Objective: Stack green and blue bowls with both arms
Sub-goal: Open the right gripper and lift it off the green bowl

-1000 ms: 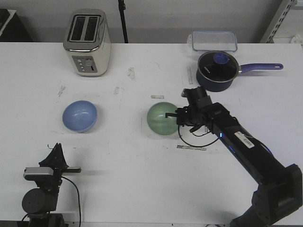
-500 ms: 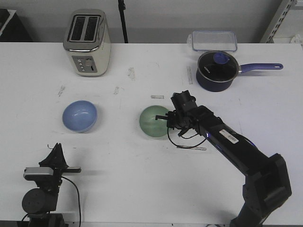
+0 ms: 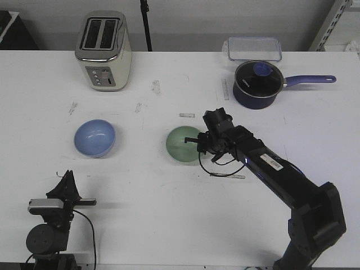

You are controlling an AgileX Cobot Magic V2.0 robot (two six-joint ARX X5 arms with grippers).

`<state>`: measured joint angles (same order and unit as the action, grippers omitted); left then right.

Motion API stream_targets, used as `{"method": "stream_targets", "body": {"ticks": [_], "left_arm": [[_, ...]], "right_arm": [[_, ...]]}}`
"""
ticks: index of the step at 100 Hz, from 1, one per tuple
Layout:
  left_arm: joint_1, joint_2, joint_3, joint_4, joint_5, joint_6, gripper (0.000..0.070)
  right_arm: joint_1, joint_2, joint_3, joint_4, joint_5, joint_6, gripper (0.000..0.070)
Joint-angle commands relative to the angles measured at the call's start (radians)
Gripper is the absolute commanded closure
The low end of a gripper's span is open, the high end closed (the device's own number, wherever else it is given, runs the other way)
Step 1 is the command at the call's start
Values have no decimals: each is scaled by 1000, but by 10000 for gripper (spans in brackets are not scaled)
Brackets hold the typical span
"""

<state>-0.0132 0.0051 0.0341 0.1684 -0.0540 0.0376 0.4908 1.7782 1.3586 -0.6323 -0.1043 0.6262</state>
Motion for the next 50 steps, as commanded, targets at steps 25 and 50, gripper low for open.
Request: {"method": "stream_targets", "body": {"ticks": [25, 50], "left_arm": [[1, -2, -22, 12, -2, -4, 698], [1, -2, -22, 12, -2, -4, 698]], "right_arm": [[8, -43, 14, 6, 55, -17, 398], [-2, -179, 3, 47, 124, -222, 402]]}}
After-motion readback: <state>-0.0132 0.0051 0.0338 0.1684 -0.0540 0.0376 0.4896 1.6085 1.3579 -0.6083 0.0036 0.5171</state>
